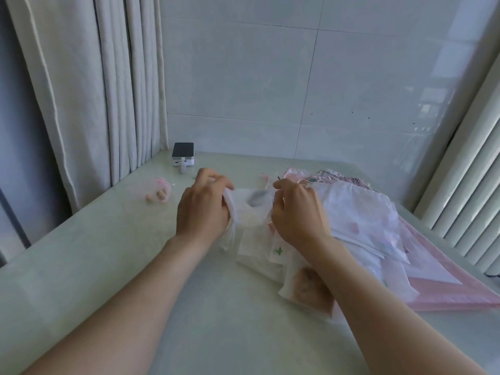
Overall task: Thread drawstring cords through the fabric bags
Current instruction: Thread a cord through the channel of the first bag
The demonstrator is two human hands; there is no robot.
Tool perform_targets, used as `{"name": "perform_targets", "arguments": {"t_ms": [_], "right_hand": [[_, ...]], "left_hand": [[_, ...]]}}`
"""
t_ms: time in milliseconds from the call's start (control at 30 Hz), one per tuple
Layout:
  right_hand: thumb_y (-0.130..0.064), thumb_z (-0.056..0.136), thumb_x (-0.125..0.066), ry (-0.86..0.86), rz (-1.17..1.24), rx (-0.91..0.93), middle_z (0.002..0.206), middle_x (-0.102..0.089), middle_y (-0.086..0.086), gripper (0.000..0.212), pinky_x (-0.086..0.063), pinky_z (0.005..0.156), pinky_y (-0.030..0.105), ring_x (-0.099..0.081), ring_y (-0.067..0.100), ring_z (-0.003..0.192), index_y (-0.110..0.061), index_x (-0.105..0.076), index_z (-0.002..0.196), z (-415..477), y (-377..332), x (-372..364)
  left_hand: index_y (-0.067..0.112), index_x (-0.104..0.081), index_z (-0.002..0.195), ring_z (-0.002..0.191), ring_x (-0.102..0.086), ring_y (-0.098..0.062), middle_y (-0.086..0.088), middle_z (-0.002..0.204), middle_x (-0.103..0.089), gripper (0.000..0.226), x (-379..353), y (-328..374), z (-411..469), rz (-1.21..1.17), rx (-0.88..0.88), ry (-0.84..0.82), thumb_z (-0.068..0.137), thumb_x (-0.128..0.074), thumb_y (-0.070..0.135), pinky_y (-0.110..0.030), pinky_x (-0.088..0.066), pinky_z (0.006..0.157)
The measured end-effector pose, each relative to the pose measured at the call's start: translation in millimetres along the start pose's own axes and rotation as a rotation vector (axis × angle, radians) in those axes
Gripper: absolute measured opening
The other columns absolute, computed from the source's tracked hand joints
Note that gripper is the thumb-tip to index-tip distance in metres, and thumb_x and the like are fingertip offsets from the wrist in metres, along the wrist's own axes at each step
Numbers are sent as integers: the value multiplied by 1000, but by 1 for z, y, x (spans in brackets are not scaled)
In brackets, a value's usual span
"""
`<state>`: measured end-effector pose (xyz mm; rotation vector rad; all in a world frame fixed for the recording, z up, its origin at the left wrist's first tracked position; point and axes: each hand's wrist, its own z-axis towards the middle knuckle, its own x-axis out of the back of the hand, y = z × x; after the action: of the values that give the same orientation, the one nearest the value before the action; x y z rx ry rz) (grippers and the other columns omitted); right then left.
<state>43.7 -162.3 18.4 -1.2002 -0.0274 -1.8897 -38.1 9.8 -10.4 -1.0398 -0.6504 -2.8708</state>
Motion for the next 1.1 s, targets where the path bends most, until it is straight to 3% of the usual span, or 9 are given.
{"name": "perform_targets", "arguments": {"t_ms": [133, 233, 333, 500, 700, 800, 900, 1000, 1100], "right_hand": [[-23, 103, -43, 13, 47, 23, 94, -72, 6, 25, -46, 67, 40, -61, 32, 96, -18, -66, 112, -1, -7, -4], [-52, 94, -50, -87, 119, 44, 74, -69, -2, 31, -55, 70, 40, -65, 25, 85, -28, -66, 104, -7, -14, -7], [-70, 72, -53, -168, 143, 48, 73, -70, -8, 52, -58, 73, 35, -69, 14, 79, -32, -69, 102, -14, -20, -10], [-32, 88, -65, -25, 120, 50, 85, -75, -12, 28, -58, 73, 35, -69, 15, 88, -32, -72, 115, -9, -12, -10], [-19, 98, -57, 138, 245, -57, 74, -71, -3, 16, -55, 73, 41, -66, 25, 79, -23, -71, 105, -1, -1, -7], [-17, 103, -49, 113, 319, -88, 67, -71, -1, 15, -50, 69, 34, -67, 25, 74, -22, -63, 106, 1, 1, -6], [-21, 107, -46, 22, 547, -171, 72, -74, 3, 13, -47, 51, 17, -69, 26, 70, -20, -58, 111, 0, -4, 3], [-25, 103, -58, -144, 805, -218, 77, -76, 9, 18, -54, 52, 22, -73, 23, 73, -20, -55, 120, -2, -5, 13], [-14, 102, -58, -148, 899, -256, 68, -65, 4, 18, -51, 51, 27, -68, 21, 64, -18, -60, 119, 1, -2, 14]], "left_hand": [[19, -57, 128, 102, -60, -34, -6, 124, -55, 40, -3, 5, -3, 343, 38, -282, 91, -45, 8, -40, -42, 85], [15, -45, 128, 101, -57, -34, -9, 118, -58, 35, -1, 12, -3, 400, 48, -268, 93, -43, 14, -42, -41, 84], [9, -39, 126, 88, -57, -33, -11, 108, -64, 33, 3, 16, 0, 401, 31, -192, 94, -48, 11, -40, -40, 77], [17, -51, 101, 72, -56, -27, -3, 93, -61, 12, 2, 7, 1, 181, 1, -24, 106, -43, 24, -33, -29, 54], [16, -49, 106, 82, -52, -31, -5, 97, -53, 28, -2, -1, 0, 146, 109, -114, 111, -35, 39, -38, -37, 64], [15, -48, 108, 83, -55, -34, -5, 100, -54, 23, -3, -1, 0, 124, 56, -122, 112, -33, 32, -39, -41, 63], [20, -44, 99, 78, -53, -34, -4, 89, -58, 24, -2, 0, 2, 167, 89, -146, 112, -32, 36, -38, -36, 61], [24, -45, 91, 82, -61, -36, -3, 85, -68, 27, -5, -6, 4, 92, 155, -132, 111, -34, 40, -41, -43, 60], [18, -55, 120, 95, -62, -29, 0, 100, -71, 23, -4, -6, 4, -28, 248, -159, 106, -38, 14, -43, -51, 75]]}}
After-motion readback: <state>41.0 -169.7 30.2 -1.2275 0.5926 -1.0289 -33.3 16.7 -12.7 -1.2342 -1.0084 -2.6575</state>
